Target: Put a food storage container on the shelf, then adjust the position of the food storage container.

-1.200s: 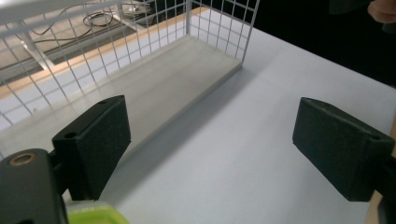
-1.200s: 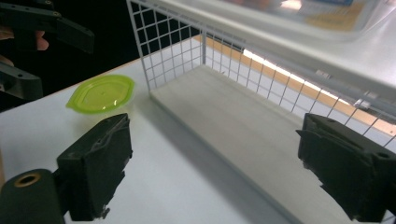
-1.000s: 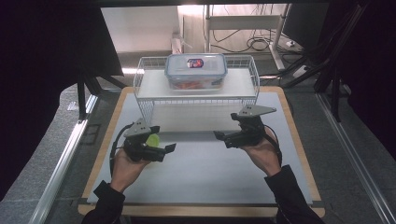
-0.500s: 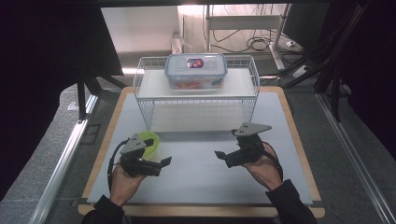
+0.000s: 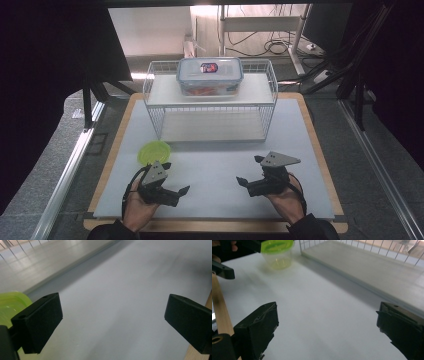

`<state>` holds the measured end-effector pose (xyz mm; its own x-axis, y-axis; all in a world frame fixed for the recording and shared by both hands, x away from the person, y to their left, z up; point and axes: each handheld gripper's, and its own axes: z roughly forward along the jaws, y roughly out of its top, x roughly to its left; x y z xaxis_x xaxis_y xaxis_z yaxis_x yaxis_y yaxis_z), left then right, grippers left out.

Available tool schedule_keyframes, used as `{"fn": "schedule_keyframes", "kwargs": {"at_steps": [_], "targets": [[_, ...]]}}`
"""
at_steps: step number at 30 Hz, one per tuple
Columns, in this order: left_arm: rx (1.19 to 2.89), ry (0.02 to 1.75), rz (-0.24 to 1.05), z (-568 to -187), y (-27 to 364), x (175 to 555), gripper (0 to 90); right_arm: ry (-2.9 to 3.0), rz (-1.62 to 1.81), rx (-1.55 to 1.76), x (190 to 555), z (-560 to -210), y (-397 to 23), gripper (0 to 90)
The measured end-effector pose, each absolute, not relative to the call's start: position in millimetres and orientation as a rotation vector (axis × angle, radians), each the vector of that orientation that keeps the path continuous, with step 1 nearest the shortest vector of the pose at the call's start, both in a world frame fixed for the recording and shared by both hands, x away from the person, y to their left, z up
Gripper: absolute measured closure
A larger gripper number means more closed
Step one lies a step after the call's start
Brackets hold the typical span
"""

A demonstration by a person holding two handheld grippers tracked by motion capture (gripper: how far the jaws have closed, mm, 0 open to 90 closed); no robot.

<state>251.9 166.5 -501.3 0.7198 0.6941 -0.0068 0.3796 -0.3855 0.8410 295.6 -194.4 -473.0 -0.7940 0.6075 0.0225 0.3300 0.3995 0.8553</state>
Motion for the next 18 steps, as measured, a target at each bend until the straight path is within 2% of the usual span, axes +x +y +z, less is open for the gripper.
{"fn": "schedule_keyframes", "kwargs": {"at_steps": [5, 10, 13, 15, 16, 17, 18], "targets": [[2.017, 0.846, 0.414, -500, 169, 254, 1.9, 2.395, 1.271, 0.834, 295, -485, -197, 3.7], [1.996, 0.884, 0.434, -496, 176, 255, 8.6, 2.379, 1.277, 0.863, 298, -487, -201, 4.1], [1.977, 0.89, 0.455, -490, 184, 255, 24.6, 2.371, 1.279, 0.877, 300, -489, -202, 4.7], [1.95, 0.907, 0.45, -486, 191, 258, 39.4, 2.375, 1.277, 0.882, 300, -490, -202, 5.3], [1.946, 0.921, 0.447, -485, 196, 260, 51.0, 2.375, 1.271, 0.876, 300, -491, -202, 6.3], [1.94, 0.932, 0.447, -484, 200, 262, 51.0, 2.375, 1.271, 0.876, 300, -491, -202, 6.3], [1.933, 0.946, 0.443, -484, 205, 264, 56.7, 2.374, 1.27, 0.869, 300, -491, -201, 6.7]]}}
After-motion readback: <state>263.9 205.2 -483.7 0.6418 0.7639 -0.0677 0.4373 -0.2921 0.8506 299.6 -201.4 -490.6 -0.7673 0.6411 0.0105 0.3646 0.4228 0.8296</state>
